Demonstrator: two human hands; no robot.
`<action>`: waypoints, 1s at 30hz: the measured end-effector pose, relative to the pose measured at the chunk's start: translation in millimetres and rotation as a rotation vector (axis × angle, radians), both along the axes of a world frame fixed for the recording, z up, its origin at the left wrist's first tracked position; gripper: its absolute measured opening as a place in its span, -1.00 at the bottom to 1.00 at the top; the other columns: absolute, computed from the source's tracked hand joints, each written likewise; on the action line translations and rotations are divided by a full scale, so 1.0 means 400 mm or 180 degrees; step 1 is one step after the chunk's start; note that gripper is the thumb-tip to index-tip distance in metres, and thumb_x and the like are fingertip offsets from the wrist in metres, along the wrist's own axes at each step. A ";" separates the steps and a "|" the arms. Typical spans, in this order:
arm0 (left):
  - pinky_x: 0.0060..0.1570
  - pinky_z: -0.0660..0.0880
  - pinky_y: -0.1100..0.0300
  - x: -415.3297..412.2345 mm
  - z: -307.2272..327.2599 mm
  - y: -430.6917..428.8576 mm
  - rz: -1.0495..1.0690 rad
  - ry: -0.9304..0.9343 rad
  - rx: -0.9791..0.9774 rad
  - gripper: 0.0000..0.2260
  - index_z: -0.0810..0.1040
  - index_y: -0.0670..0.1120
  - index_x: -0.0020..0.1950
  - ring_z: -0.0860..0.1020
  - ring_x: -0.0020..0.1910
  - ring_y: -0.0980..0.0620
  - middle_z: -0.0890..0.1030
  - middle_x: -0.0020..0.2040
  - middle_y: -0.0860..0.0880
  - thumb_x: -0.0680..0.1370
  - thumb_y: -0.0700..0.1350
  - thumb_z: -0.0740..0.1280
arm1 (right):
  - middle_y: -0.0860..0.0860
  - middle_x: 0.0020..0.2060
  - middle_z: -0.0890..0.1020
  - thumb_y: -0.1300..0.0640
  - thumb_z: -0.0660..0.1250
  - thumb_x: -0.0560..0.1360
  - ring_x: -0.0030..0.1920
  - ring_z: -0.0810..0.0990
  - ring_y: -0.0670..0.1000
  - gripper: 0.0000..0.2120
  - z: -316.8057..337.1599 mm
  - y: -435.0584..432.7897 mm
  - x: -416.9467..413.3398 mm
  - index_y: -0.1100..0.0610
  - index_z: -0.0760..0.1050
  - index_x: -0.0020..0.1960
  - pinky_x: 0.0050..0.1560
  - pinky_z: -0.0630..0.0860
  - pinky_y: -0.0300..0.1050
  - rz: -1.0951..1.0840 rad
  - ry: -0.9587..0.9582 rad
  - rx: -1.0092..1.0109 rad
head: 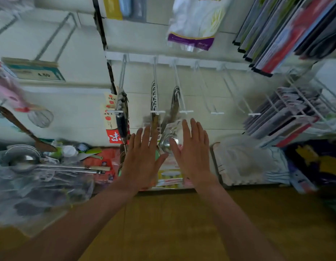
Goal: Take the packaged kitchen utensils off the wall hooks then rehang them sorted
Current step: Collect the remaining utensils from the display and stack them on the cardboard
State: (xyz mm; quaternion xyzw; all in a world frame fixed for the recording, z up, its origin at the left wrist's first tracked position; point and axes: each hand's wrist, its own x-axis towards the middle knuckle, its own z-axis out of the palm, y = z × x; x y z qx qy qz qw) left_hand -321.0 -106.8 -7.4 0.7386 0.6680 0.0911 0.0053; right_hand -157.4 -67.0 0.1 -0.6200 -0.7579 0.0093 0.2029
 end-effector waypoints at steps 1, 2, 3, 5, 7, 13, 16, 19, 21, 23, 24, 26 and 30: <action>0.52 0.07 -0.14 -0.001 -0.003 0.012 0.0022 0.0004 0.0019 -0.28 0.00 -0.12 0.61 0.05 0.57 -0.21 0.06 0.59 -0.20 0.60 0.32 -0.12 | 0.19 0.56 0.20 -0.27 -0.01 0.62 0.57 0.13 0.21 -0.31 -0.002 0.014 -0.009 0.14 0.15 0.59 0.54 0.11 0.20 0.0032 0.0033 -0.0017; 0.51 0.09 -0.15 -0.002 -0.005 0.022 0.0037 0.0005 0.0034 -0.29 0.01 -0.13 0.61 0.07 0.56 -0.22 0.09 0.59 -0.21 0.61 0.32 -0.11 | 0.19 0.56 0.20 -0.28 -0.03 0.61 0.57 0.13 0.21 -0.30 -0.003 0.025 -0.019 0.14 0.15 0.59 0.55 0.11 0.19 0.0068 0.0064 -0.0020; 0.50 0.12 -0.16 -0.005 -0.007 0.031 0.0050 -0.0004 0.0049 -0.30 0.02 -0.14 0.61 0.09 0.55 -0.23 0.11 0.58 -0.22 0.61 0.30 -0.11 | 0.20 0.55 0.22 -0.28 -0.02 0.61 0.56 0.15 0.21 -0.30 -0.003 0.036 -0.031 0.15 0.16 0.58 0.54 0.13 0.18 0.0102 0.0098 0.0023; 0.47 0.17 -0.18 -0.011 -0.010 0.043 0.0082 -0.0042 0.0091 -0.31 0.04 -0.14 0.60 0.15 0.53 -0.25 0.17 0.56 -0.24 0.61 0.28 -0.10 | 0.21 0.49 0.33 -0.23 0.08 0.61 0.51 0.25 0.23 -0.34 -0.003 0.057 -0.056 0.18 0.21 0.55 0.50 0.23 0.18 0.0159 0.0200 0.0247; 0.46 0.21 -0.18 -0.020 -0.016 0.050 0.0089 -0.0096 0.0163 -0.34 0.00 -0.13 0.58 0.21 0.51 -0.27 0.23 0.53 -0.27 0.62 0.26 -0.08 | 0.20 0.39 0.44 -0.19 0.19 0.60 0.42 0.37 0.21 -0.36 -0.005 0.082 -0.079 0.19 0.24 0.52 0.44 0.32 0.15 0.0187 0.0298 0.0456; 0.37 0.38 -0.04 -0.007 -0.037 0.039 -0.0160 -0.0327 0.0146 -0.37 0.22 -0.18 0.53 0.42 0.36 -0.17 0.45 0.38 -0.20 0.63 0.23 -0.05 | 0.18 0.32 0.51 -0.19 0.20 0.59 0.32 0.48 0.19 -0.40 -0.020 0.175 -0.101 0.20 0.35 0.45 0.32 0.42 0.08 -0.0084 0.0590 0.0234; 0.18 0.50 0.02 0.029 -0.059 0.053 -0.0284 -0.0594 0.0081 -0.44 0.29 -0.17 0.50 0.53 0.27 -0.12 0.54 0.31 -0.17 0.63 0.16 0.09 | 0.15 0.24 0.57 -0.12 0.32 0.57 0.21 0.56 0.18 -0.46 -0.003 0.221 -0.121 0.22 0.42 0.39 0.19 0.52 0.07 -0.0465 0.1361 -0.0044; 0.12 0.55 -0.02 0.061 -0.074 0.093 -0.0244 -0.0610 -0.0007 -0.45 0.25 -0.18 0.53 0.50 0.29 -0.14 0.49 0.35 -0.18 0.64 0.13 0.10 | 0.15 0.15 0.61 -0.05 0.38 0.56 0.10 0.61 0.18 -0.54 0.004 0.249 -0.132 0.23 0.48 0.32 0.05 0.48 -0.08 -0.0615 0.1737 0.0024; 0.12 0.56 -0.08 0.082 -0.078 0.118 -0.0196 -0.0687 -0.0112 -0.46 0.19 -0.19 0.54 0.46 0.34 -0.15 0.43 0.40 -0.19 0.65 0.10 0.10 | 0.17 0.00 0.65 0.03 0.42 0.54 -0.04 0.65 0.21 -0.66 0.001 0.254 -0.132 0.26 0.55 0.17 -0.05 0.53 -0.02 -0.0551 0.1764 0.0315; 0.13 0.55 -0.08 0.100 -0.081 0.144 -0.0102 -0.0848 -0.0219 -0.46 0.10 -0.17 0.57 0.44 0.35 -0.16 0.35 0.46 -0.19 0.66 0.04 0.14 | 0.17 -0.09 0.66 0.07 0.43 0.53 -0.12 0.65 0.22 -0.72 -0.002 0.259 -0.126 0.27 0.57 0.09 -0.13 0.58 0.03 -0.0526 0.1761 0.0459; 0.10 0.55 -0.08 0.106 -0.084 0.158 0.0003 -0.0962 -0.0275 -0.44 0.06 -0.16 0.58 0.47 0.32 -0.17 0.33 0.47 -0.20 0.66 0.01 0.16 | 0.17 -0.09 0.66 0.08 0.42 0.53 -0.12 0.65 0.22 -0.73 -0.001 0.259 -0.122 0.27 0.58 0.09 -0.14 0.58 0.03 -0.0507 0.1720 0.0443; 0.05 0.54 -0.10 0.120 -0.090 0.192 0.0288 -0.1240 -0.0386 -0.42 0.01 -0.14 0.60 0.52 0.24 -0.20 0.35 0.45 -0.23 0.66 -0.04 0.19 | 0.17 -0.09 0.66 0.08 0.40 0.54 -0.11 0.65 0.23 -0.74 0.005 0.257 -0.113 0.27 0.57 0.09 -0.14 0.57 0.03 -0.0444 0.1681 0.0346; 0.05 0.55 -0.13 0.154 -0.128 0.257 0.0828 -0.2103 -0.0510 -0.49 0.17 -0.15 0.53 0.57 0.15 -0.22 0.53 0.27 -0.23 0.63 -0.09 0.25 | 0.17 -0.06 0.65 0.04 0.38 0.57 -0.05 0.63 0.22 -0.73 0.021 0.243 -0.088 0.23 0.54 0.12 -0.11 0.47 -0.03 -0.0346 0.1531 0.0188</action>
